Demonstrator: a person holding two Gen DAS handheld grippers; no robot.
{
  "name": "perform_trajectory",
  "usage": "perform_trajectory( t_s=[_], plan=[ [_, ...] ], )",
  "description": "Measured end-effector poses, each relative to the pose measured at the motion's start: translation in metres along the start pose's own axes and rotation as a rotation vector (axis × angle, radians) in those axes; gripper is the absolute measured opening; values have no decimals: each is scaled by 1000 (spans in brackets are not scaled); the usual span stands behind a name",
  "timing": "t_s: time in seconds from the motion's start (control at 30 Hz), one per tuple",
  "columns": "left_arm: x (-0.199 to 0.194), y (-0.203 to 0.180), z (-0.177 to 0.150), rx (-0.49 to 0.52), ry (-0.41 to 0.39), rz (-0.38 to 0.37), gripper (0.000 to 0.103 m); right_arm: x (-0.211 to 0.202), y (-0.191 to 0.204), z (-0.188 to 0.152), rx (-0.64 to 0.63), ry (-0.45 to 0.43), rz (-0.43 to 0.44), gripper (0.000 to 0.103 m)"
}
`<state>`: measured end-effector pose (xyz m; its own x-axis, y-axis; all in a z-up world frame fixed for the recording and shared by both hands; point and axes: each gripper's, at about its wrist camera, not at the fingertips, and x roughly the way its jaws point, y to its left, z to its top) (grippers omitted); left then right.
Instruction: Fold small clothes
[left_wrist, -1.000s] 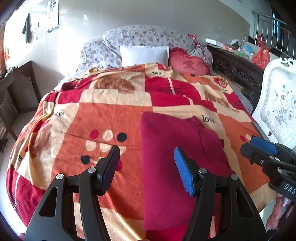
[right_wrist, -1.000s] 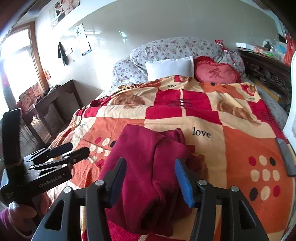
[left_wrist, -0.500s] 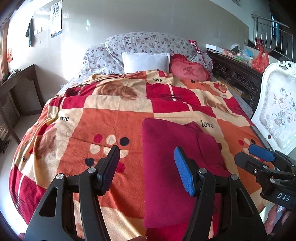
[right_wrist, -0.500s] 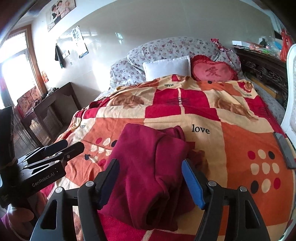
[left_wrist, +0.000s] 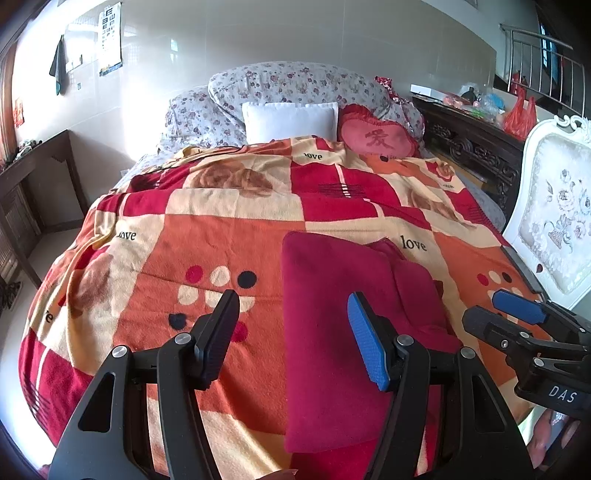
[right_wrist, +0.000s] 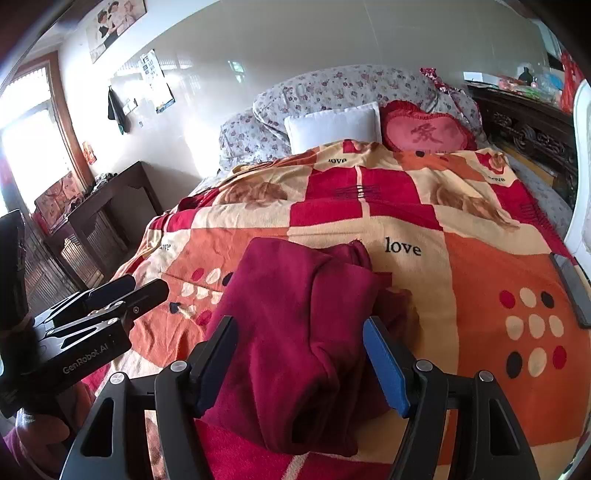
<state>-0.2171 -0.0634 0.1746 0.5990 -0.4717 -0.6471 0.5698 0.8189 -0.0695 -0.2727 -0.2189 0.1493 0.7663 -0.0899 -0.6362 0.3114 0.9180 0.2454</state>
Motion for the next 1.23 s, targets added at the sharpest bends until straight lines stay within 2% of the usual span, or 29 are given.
perform_trajectory(
  t_s=[0.9,1.23],
  plan=[
    [10,-2,1,9,12,-7,61,14,-2,-2,6,41,3,68],
    [28,14,1,-22,9,12,61,28,-18,-4,28,64,-6,68]
  ],
)
